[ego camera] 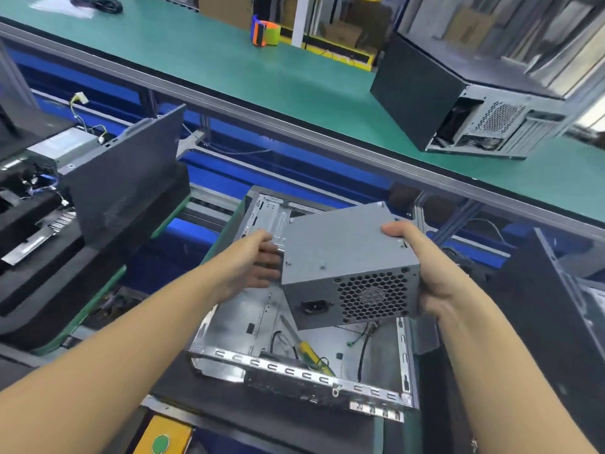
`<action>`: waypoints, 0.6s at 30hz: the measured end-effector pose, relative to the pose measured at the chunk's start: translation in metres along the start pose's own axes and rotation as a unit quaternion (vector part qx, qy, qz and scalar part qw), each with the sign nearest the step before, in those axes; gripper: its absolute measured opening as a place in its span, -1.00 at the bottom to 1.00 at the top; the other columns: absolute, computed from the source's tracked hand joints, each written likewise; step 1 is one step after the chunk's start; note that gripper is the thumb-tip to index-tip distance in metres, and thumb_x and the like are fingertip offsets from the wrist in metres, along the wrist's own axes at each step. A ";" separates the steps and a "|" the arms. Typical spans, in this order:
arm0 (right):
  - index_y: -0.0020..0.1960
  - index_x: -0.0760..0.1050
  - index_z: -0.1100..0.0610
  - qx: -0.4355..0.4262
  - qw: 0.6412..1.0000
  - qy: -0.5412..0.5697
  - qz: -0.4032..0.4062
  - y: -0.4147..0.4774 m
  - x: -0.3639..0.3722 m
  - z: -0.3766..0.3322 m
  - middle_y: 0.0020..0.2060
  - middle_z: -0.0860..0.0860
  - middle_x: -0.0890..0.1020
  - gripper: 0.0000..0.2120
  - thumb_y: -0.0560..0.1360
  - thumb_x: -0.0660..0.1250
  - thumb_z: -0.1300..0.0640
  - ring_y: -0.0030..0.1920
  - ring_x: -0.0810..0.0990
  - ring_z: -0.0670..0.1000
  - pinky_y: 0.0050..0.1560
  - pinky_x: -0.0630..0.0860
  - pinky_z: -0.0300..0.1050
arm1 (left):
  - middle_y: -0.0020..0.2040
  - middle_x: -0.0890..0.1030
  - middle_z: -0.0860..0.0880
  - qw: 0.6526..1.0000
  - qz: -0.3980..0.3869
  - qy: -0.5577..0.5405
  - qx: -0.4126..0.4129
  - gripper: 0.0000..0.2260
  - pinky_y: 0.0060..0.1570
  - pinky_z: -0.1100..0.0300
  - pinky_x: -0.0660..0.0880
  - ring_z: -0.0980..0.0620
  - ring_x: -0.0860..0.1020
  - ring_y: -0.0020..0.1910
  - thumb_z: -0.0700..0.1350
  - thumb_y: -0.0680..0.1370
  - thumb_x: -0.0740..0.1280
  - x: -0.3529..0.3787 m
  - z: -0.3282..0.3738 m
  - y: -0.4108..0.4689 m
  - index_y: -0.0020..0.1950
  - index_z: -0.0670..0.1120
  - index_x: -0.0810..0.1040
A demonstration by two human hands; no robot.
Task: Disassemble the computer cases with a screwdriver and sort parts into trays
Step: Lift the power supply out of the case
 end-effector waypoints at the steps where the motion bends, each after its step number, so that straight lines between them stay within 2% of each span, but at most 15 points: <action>1: -0.01 0.57 0.04 -0.005 1.000 0.006 -0.005 -0.005 -0.008 -0.003 -0.24 0.11 0.70 -0.45 0.11 0.51 -0.22 -0.32 0.68 0.14 -0.22 0.63 0.07 | 0.13 0.67 -0.18 0.999 -0.028 0.009 -0.017 -0.55 0.22 -0.13 0.50 -0.18 0.66 0.00 0.15 0.62 0.16 0.008 0.001 0.000 0.25 -0.19 0.53; 3: -0.02 0.61 0.07 -0.016 1.000 0.012 -0.024 -0.014 -0.022 -0.009 -0.21 0.11 0.71 -0.43 0.05 0.54 -0.20 -0.32 0.68 0.14 -0.28 0.62 0.03 | 0.12 0.67 -0.23 0.996 -0.079 -0.014 -0.048 -0.46 0.22 -0.14 0.51 -0.21 0.67 0.05 0.21 0.62 0.13 0.024 0.005 0.002 0.35 -0.21 0.45; 5: 0.01 0.66 0.09 -0.038 0.999 -0.011 -0.034 -0.019 -0.037 -0.016 -0.15 0.11 0.73 -0.40 0.06 0.54 -0.20 -0.29 0.70 0.12 -0.25 0.60 -0.05 | 0.18 0.64 -0.28 0.984 -0.131 -0.084 -0.086 -0.38 0.21 -0.16 0.51 -0.26 0.64 0.14 0.27 0.59 0.15 0.040 0.009 0.005 0.43 -0.19 0.36; 6: 0.07 0.68 0.09 -0.055 0.997 -0.045 -0.035 -0.020 -0.043 -0.018 -0.12 0.07 0.75 -0.41 0.14 0.53 -0.20 -0.26 0.71 0.07 -0.20 0.59 -0.08 | 0.21 0.62 -0.29 0.975 -0.148 -0.128 -0.101 -0.36 0.17 -0.16 0.52 -0.28 0.62 0.16 0.29 0.58 0.15 0.047 0.011 0.006 0.44 -0.18 0.34; 7: 0.21 0.65 0.08 -0.080 0.992 -0.086 -0.046 -0.021 -0.048 -0.020 -0.13 -0.02 0.76 -0.46 0.30 0.50 -0.15 -0.26 0.72 -0.02 -0.15 0.58 -0.13 | 0.21 0.61 -0.28 0.967 -0.156 -0.167 -0.110 -0.40 0.10 -0.14 0.54 -0.27 0.62 0.14 0.27 0.59 0.15 0.054 0.012 0.008 0.42 -0.17 0.35; 8: 0.39 0.53 0.07 -0.111 0.985 -0.119 -0.056 -0.022 -0.050 -0.024 -0.17 -0.14 0.75 -0.49 0.47 0.41 -0.03 -0.26 0.71 -0.14 -0.11 0.57 -0.22 | 0.17 0.63 -0.25 0.960 -0.159 -0.199 -0.116 -0.49 0.01 -0.11 0.57 -0.24 0.65 0.07 0.21 0.61 0.16 0.061 0.012 0.008 0.36 -0.16 0.40; 9: 0.49 0.40 0.07 -0.138 0.977 -0.153 -0.055 -0.025 -0.051 -0.029 -0.15 -0.19 0.74 -0.47 0.53 0.33 0.07 -0.23 0.70 -0.18 -0.07 0.56 -0.27 | 0.08 0.65 -0.23 0.957 -0.154 -0.217 -0.118 -0.61 -0.11 -0.07 0.60 -0.19 0.67 -0.03 0.12 0.64 0.17 0.068 0.011 0.009 0.27 -0.16 0.44; 10: 0.53 0.34 0.01 -0.156 0.972 -0.164 -0.064 -0.027 -0.051 -0.030 -0.04 -0.14 0.74 -0.39 0.48 0.32 0.08 -0.14 0.72 -0.10 -0.04 0.56 -0.21 | -0.01 0.65 -0.20 0.956 -0.147 -0.225 -0.117 -0.74 -0.21 -0.02 0.63 -0.15 0.68 -0.14 0.00 0.66 0.19 0.074 0.009 0.009 0.17 -0.18 0.48; 12: 0.51 0.34 -0.11 -0.178 0.966 -0.156 -0.099 -0.035 -0.054 -0.025 0.22 0.01 0.66 -0.24 0.31 0.39 0.00 0.10 0.69 0.16 0.04 0.57 0.02 | -0.09 0.62 -0.15 0.965 -0.130 -0.202 -0.102 -0.87 -0.26 0.06 0.66 -0.08 0.65 -0.22 -0.16 0.64 0.23 0.083 0.002 0.013 0.04 -0.18 0.54; 15: 0.55 0.25 -0.12 -0.214 0.955 -0.157 -0.134 -0.041 -0.060 -0.015 0.35 0.05 0.56 -0.16 0.30 0.41 0.02 0.26 0.60 0.24 0.23 0.53 0.21 | -0.28 0.60 -0.06 0.977 -0.109 -0.165 -0.080 -0.91 -0.39 0.18 0.57 -0.01 0.58 -0.41 -0.15 0.58 0.29 0.084 -0.001 0.014 -0.10 -0.12 0.52; 16: 0.56 0.22 -0.14 -0.223 0.952 -0.157 -0.136 -0.044 -0.060 -0.014 0.35 0.06 0.57 -0.16 0.32 0.42 0.05 0.27 0.59 0.24 0.24 0.54 0.22 | -0.36 0.59 -0.03 0.981 -0.096 -0.159 -0.058 -0.95 -0.45 0.21 0.53 0.01 0.55 -0.47 -0.14 0.57 0.29 0.085 0.004 0.013 -0.05 -0.11 0.47; 18: 0.57 0.19 -0.15 -0.238 0.948 -0.157 -0.140 -0.045 -0.057 -0.015 0.33 0.08 0.57 -0.14 0.33 0.44 0.09 0.26 0.60 0.22 0.21 0.57 0.17 | -0.43 0.59 -0.01 0.990 -0.047 -0.134 0.023 -0.79 -0.53 0.24 0.46 0.06 0.50 -0.53 -0.19 0.56 0.29 0.084 0.020 0.012 0.15 -0.05 0.35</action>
Point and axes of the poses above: each hand's wrist, its own y-axis towards the middle knuckle, its own x-axis out of the palm, z = x × y, the point moved 4 cm from there along y, towards the middle knuckle
